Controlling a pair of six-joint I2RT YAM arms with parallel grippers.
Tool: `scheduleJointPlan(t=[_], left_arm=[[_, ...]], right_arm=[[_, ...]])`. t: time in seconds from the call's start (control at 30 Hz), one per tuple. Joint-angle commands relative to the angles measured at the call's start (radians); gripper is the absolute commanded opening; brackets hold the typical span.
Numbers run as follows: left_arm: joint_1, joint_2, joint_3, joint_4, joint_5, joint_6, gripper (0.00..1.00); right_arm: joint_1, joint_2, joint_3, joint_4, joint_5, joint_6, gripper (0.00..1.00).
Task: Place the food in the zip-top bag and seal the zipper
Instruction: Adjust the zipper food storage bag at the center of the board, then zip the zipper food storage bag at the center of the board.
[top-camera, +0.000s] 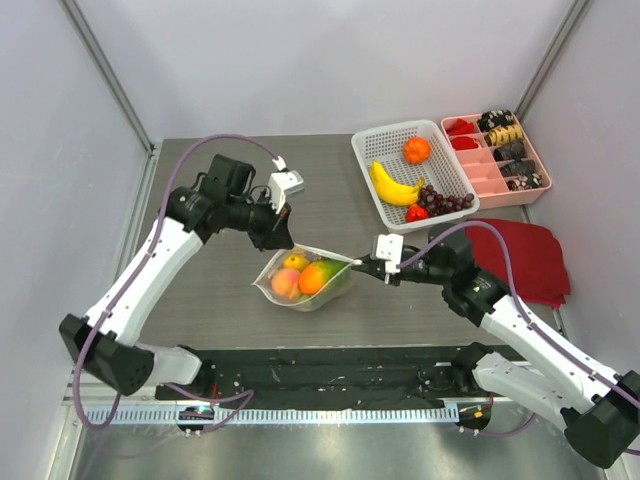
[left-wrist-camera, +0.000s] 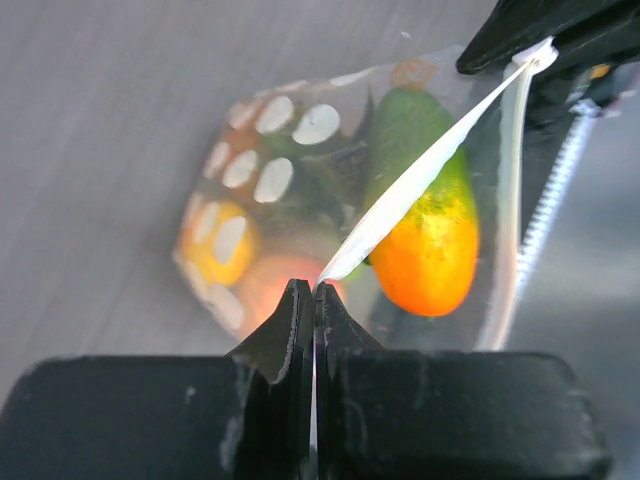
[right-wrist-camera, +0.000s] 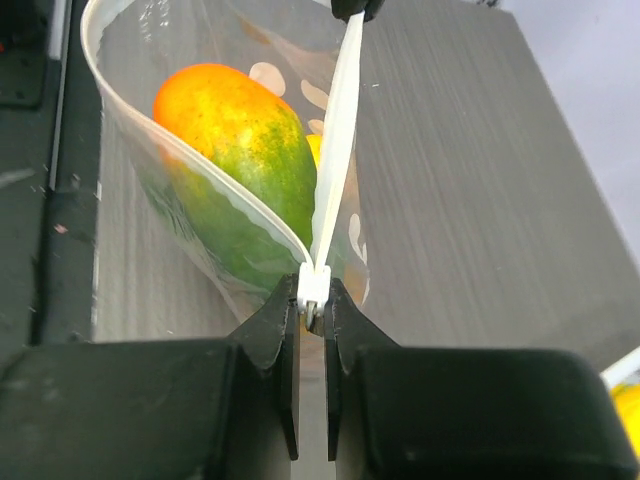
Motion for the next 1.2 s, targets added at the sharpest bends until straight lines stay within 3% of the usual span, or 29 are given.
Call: scheduleJointPlan(t=[0.0,0.2,0.3,0.33,0.37,0.47,0.57,0.63,0.8,0.97,1.17], left_arm=[[-0.026,-0.116,-0.076,0.173,-0.333,0.126,0.00],[-0.162,-0.204,-0.171,0.233,-0.469,0.286,0.00],[-0.166,-0.188,-0.137,0.175,-0.532,0.257,0.06],[-0.160,-0.148,-0.103,0.137,-0.517,0.242,0.11],[-0.152,-0.125,-0.025,0.098,-0.427,0.216,0.25],[-0.135,-0.082,0.083,0.041,-0.240,0.104,0.48],[-0.138,-0.106,0.071,0.159,-0.120,-0.002,0.61],[-0.158,-0.117,0.036,0.275,-0.058,-0.054,0.63],[-0.244,-0.063,0.034,0.302,0.008,0.010,0.65],[-0.331,-0.014,0.043,0.319,-0.020,0.122,0.79],[-0.431,0.035,0.048,0.319,-0.084,0.214,0.80]], right_arm=[[-0.007,-0.008,0.054,0.027,0.065,0.280,0.01],[-0.010,0.056,0.118,0.032,0.116,0.490,0.01],[-0.010,0.052,0.125,0.023,0.114,0.546,0.01],[-0.008,0.049,0.123,0.021,0.114,0.543,0.01],[-0.008,0.043,0.120,0.021,0.116,0.537,0.01],[-0.007,0.018,0.108,0.015,0.102,0.473,0.01],[-0.007,-0.020,0.082,0.023,0.061,0.382,0.01],[-0.008,-0.042,0.059,0.033,0.044,0.348,0.01],[-0.007,-0.060,0.043,0.026,0.009,0.253,0.01],[-0.008,-0.075,0.025,0.032,-0.010,0.190,0.01],[-0.008,-0.074,0.025,0.033,-0.027,0.162,0.01]])
